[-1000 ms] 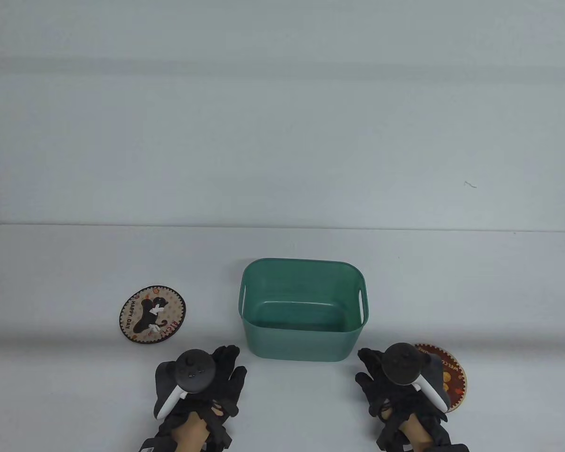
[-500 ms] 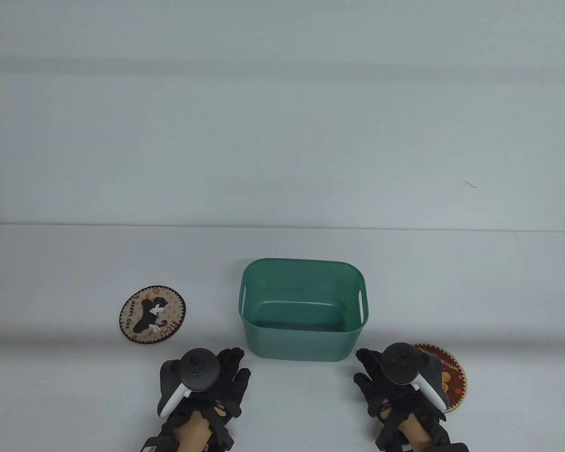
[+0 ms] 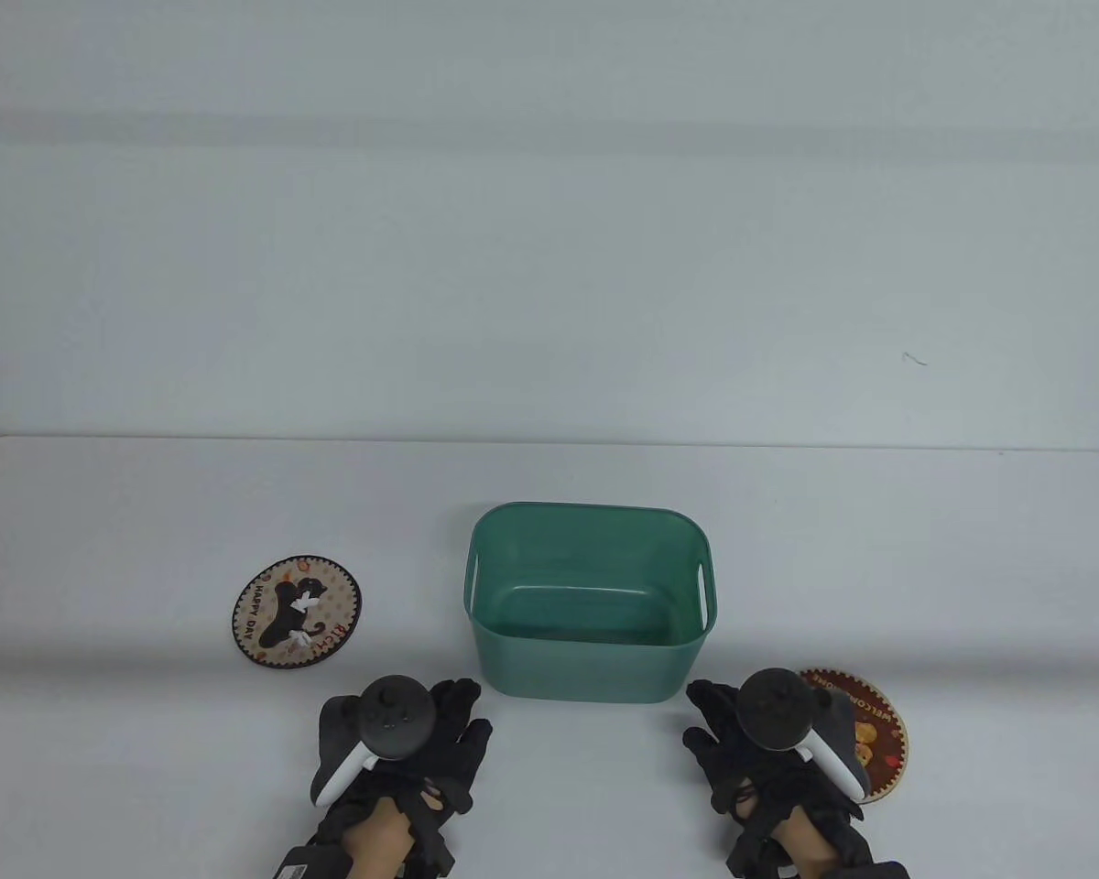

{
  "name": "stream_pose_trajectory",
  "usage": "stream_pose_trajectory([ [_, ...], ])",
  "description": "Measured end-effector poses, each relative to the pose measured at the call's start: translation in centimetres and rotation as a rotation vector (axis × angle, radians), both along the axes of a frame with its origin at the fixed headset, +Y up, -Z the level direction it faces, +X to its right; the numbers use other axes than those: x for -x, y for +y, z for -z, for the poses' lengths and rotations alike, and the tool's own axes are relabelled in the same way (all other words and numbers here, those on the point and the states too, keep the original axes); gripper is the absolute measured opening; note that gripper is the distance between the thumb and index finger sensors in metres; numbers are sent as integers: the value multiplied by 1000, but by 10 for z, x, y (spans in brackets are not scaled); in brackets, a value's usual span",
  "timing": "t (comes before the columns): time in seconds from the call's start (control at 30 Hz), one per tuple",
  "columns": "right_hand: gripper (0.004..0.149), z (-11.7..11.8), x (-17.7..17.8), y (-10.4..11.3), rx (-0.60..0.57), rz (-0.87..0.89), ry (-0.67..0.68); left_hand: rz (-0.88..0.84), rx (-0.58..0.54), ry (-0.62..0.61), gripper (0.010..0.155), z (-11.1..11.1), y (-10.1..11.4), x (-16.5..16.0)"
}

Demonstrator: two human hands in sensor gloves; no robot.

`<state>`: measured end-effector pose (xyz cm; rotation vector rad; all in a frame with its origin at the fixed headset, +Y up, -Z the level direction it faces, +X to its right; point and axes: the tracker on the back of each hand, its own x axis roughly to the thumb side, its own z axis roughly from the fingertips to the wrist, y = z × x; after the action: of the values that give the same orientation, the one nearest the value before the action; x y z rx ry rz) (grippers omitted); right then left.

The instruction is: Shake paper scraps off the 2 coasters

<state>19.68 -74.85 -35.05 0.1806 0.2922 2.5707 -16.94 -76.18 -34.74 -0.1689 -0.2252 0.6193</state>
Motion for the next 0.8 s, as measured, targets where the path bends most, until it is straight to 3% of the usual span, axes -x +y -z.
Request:
stream_pose_trajectory([
  [0.23, 58, 0, -10, 15, -56, 87, -20, -18, 14, -4, 63, 1, 1, 0],
  [0.47, 60, 3, -60, 30, -107, 136, -194, -17, 38, -15, 63, 2, -1, 0],
  [0.8, 66, 3, -146, 13, 10, 44, -498, -42, 38, -26, 63, 3, 0, 0],
])
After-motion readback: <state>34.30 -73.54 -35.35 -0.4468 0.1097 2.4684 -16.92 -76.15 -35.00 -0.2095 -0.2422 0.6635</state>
